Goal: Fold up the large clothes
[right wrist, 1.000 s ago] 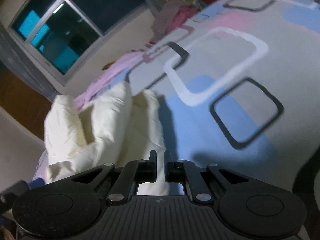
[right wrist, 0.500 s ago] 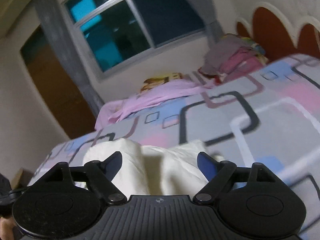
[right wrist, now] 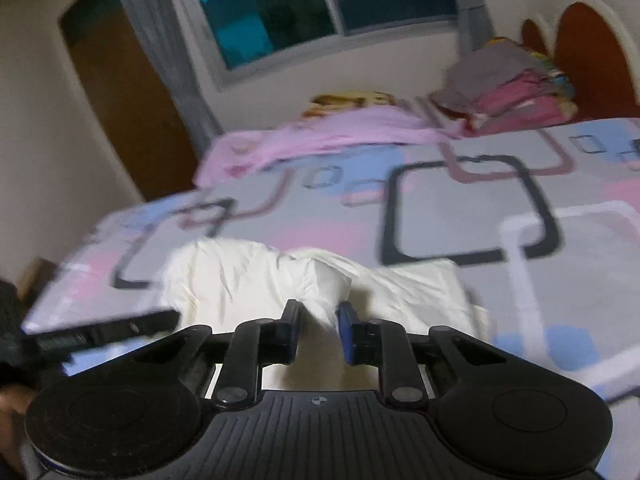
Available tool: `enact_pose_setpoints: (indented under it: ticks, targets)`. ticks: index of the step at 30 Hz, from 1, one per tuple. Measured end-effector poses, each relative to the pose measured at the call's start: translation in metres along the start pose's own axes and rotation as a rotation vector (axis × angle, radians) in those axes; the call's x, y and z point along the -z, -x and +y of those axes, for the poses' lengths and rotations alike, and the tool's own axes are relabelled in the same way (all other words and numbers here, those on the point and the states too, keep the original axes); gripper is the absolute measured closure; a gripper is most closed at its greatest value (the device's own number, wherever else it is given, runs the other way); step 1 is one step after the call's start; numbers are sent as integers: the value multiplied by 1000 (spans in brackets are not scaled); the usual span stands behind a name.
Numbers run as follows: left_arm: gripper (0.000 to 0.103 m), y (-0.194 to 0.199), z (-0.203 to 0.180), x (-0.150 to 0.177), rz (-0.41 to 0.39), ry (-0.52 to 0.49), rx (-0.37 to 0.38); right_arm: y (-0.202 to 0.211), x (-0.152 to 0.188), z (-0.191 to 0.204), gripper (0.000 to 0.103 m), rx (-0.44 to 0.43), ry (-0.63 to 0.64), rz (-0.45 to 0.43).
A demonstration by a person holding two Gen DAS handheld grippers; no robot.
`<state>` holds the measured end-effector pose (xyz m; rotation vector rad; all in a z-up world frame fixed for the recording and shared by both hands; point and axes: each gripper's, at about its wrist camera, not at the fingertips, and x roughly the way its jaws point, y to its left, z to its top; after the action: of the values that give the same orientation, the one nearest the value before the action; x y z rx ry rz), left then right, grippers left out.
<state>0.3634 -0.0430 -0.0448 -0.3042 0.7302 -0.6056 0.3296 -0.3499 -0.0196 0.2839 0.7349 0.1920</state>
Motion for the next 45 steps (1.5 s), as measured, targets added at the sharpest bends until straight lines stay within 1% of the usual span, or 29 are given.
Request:
enact_pose_setpoints:
  ticks: [1,3,5,7,10,12,14,16,19,20,21,22,23,24,25,27,30,33,35,38,40,45]
  targets:
    - [68,-7,-5,-1,12,-19,2,-4,6,-7,83,24,-23,17]
    - [68,-24,-13,-3,42,-56,-9,-12,16,-24,83,41,-91,45]
    - [68,-42,-20,0,89,-102,-27,-24,27,-39,83,60,-147,77]
    - [68,-61,-26,5,131,-146,-57,-36,35,-50,83,71,-168,98]
    - [68,-83,-34,12,164,-196,-94,-51,44,-63,84,78,-195,106]
    - [68,-94,-35,16,182,-208,-118,-60,47,-72,89,80,-220,112]
    - [68,-100,-35,18,200,-209,-136,-66,48,-78,89,80,-232,124]
    - [68,-102,-36,18,208,-214,-146,-67,45,-75,89,87,-215,136]
    - [66,-91,-32,17,202,-206,-129,-58,40,-72,89,91,-178,144]
    - [66,-85,-33,15,194,-207,-125,-49,37,-73,88,104,-186,133]
    - [63,-76,-34,15,181,-214,-126,-40,33,-72,86,120,-186,106]
    - [61,-65,-36,14,165,-217,-128,-28,29,-71,80,127,-178,76]
    - [61,-55,-37,14,151,-215,-126,-15,26,-68,62,127,-166,48]
    - [61,-40,-39,16,133,-218,-113,0,23,-63,57,118,-148,11]
    - [61,-25,-42,17,115,-224,-104,13,21,-57,57,101,-130,-10]
    - [60,1,-46,25,104,-220,-88,35,21,-42,57,51,-87,-17]
    - [60,25,-53,40,114,-191,-65,53,31,-17,57,12,-19,23]
    - [60,40,-62,60,131,-189,-52,55,49,-2,57,29,-2,72]
    - [61,43,-67,72,138,-203,-54,55,65,2,57,56,-1,96]
    - [60,43,-69,85,161,-236,-83,52,84,-1,57,52,-49,131]
    - [60,43,-68,94,186,-268,-105,48,94,-4,57,60,-52,147]
    - [59,32,-54,105,210,-234,-101,33,120,-10,57,71,-66,164]
